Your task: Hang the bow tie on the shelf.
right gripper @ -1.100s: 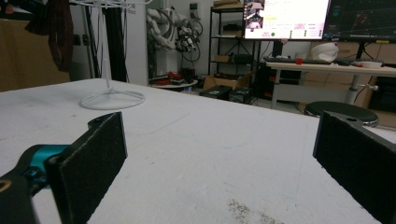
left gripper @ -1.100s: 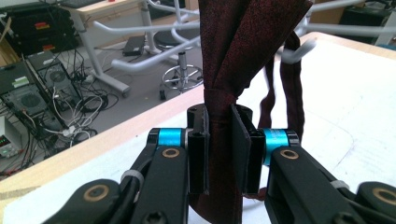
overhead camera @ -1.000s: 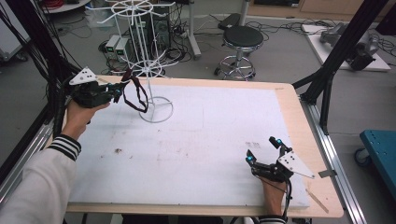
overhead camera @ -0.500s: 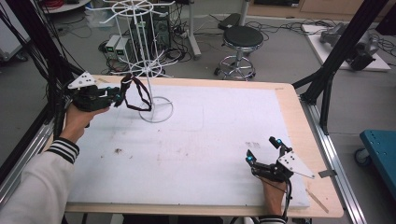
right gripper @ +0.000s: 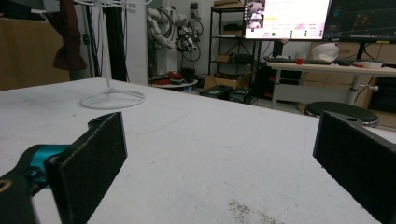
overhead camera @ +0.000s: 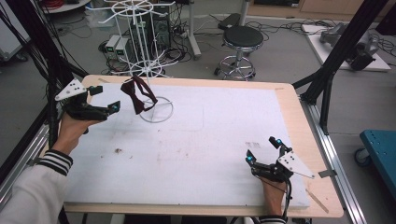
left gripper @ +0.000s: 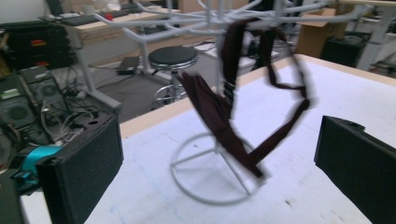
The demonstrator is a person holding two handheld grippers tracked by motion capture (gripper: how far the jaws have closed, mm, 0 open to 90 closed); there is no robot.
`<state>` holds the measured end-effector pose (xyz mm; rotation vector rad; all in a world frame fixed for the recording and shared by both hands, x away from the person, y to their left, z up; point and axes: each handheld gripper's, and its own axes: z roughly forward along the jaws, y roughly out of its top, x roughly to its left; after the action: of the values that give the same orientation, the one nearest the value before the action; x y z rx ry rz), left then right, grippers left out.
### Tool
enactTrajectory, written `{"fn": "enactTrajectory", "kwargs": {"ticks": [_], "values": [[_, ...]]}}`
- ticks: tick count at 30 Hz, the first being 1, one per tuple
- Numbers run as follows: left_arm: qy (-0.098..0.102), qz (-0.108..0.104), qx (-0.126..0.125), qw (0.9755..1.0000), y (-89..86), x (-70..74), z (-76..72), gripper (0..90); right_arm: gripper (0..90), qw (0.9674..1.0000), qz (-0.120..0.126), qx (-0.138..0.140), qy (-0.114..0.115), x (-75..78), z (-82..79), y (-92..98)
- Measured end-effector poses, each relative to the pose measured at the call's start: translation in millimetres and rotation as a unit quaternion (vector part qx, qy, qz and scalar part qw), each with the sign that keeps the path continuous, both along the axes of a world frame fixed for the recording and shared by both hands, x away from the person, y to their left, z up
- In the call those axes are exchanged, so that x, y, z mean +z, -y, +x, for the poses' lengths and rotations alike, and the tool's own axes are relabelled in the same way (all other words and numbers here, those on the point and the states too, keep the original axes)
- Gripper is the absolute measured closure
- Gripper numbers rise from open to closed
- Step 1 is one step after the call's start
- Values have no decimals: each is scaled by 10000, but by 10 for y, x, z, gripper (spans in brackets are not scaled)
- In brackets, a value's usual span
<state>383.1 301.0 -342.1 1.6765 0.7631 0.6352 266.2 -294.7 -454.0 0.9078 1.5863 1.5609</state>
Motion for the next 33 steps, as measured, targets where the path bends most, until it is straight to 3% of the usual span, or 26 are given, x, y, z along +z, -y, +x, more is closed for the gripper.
{"fn": "enactTrajectory", "kwargs": {"ticks": [7, 9, 12, 15, 19, 29, 33], "values": [[297, -152, -157, 9993, -17, -167, -382, 17, 21, 10000, -7, -4, 5, 0, 0, -1], [309, -291, -164, 9990, -14, -242, -516, 17, 21, 10000, -1, 5, -27, 0, -8, -8], [493, -439, -234, 9975, 5, -330, -717, 17, 21, 10000, -39, 2, 7, 1, -8, -12], [628, -368, -305, 9969, 27, -414, -864, 17, 21, 10000, 8, -15, -16, -1, -12, -13], [673, -471, -350, 9960, 5, -552, -962, 17, 21, 10000, 11, -14, -34, -1, -13, -13], [695, -651, -163, 9953, -12, -868, -1065, 17, 21, 10000, -22, -4, 5, -1, -8, -11], [707, -572, -46, 9958, 17, -937, -1075, 17, 21, 10000, -16, -4, -7, -1, -8, -11]]}}
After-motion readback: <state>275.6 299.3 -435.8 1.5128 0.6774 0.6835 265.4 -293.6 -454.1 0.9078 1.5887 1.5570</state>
